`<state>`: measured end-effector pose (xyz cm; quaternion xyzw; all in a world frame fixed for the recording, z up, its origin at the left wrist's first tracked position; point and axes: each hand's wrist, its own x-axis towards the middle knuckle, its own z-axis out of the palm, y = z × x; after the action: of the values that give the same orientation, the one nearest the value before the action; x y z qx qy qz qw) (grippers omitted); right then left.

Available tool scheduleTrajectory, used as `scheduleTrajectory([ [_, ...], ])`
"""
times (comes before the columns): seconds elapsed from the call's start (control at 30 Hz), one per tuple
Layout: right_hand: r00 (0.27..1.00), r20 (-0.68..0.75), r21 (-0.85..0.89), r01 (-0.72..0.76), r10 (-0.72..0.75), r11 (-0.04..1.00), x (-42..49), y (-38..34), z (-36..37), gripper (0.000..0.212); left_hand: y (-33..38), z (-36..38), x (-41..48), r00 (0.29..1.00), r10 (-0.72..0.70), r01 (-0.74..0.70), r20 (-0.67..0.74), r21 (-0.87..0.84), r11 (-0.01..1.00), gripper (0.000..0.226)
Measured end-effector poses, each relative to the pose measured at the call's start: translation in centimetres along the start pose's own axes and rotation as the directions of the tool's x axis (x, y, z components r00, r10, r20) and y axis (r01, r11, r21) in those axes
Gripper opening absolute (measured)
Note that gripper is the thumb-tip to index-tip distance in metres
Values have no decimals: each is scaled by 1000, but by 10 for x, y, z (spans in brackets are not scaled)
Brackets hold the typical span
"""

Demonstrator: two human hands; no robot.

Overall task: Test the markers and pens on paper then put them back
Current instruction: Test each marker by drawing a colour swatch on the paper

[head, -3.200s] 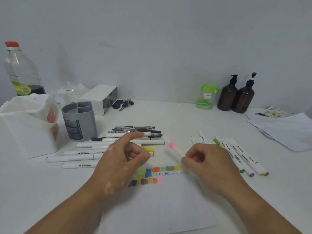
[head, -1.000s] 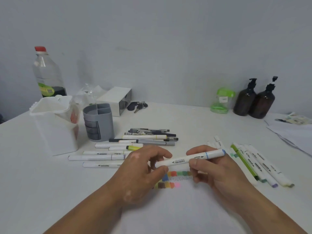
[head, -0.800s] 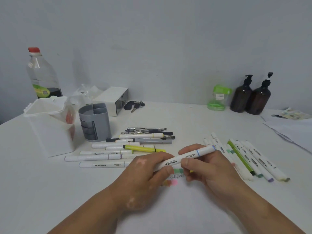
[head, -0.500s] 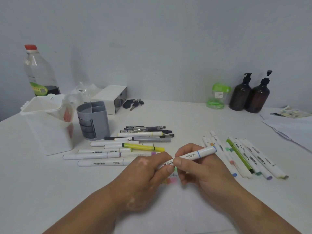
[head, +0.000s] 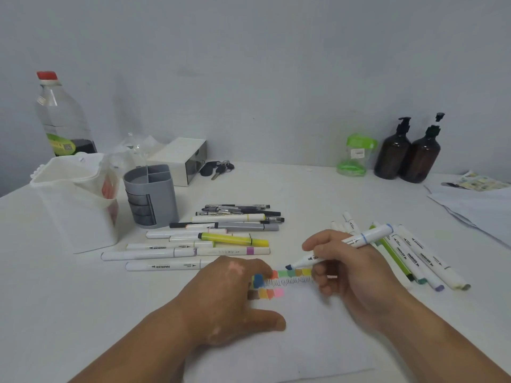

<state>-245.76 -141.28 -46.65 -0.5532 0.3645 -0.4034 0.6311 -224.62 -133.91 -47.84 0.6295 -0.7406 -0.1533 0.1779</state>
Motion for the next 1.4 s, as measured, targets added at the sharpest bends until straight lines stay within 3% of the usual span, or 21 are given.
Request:
scheduleTrajectory([
  [0.3, 998, 21, -192, -62, 67, 979, -4, 9, 16, 10, -9, -5, -2, 998, -52, 53, -46, 5, 999, 76],
  [0.37, 999, 14, -329, -29, 36, 944, -5, 10, 19, 3, -7, -3, -1, 998, -47, 48, -39, 26, 998, 74],
  [0.43, 1000, -16, -463, -14, 7, 886, -7, 13, 20, 10, -6, -2, 0, 999, -44, 45, -25, 42, 998, 74],
  [0.6, 996, -36, -623, 40, -79, 781, -7, 15, 24, 15, -6, -1, 2, 998, -52, 53, -22, 47, 998, 75],
  [0.9, 996, 58, -704, 91, -71, 704, -10, 11, 24, 14, -7, 0, 4, 997, -76, 77, -7, 40, 996, 76],
  [1.4, 997, 21, -735, 67, -76, 675, -7, 11, 22, 13, -7, 0, 4, 996, -92, 92, 6, 45, 995, 77],
])
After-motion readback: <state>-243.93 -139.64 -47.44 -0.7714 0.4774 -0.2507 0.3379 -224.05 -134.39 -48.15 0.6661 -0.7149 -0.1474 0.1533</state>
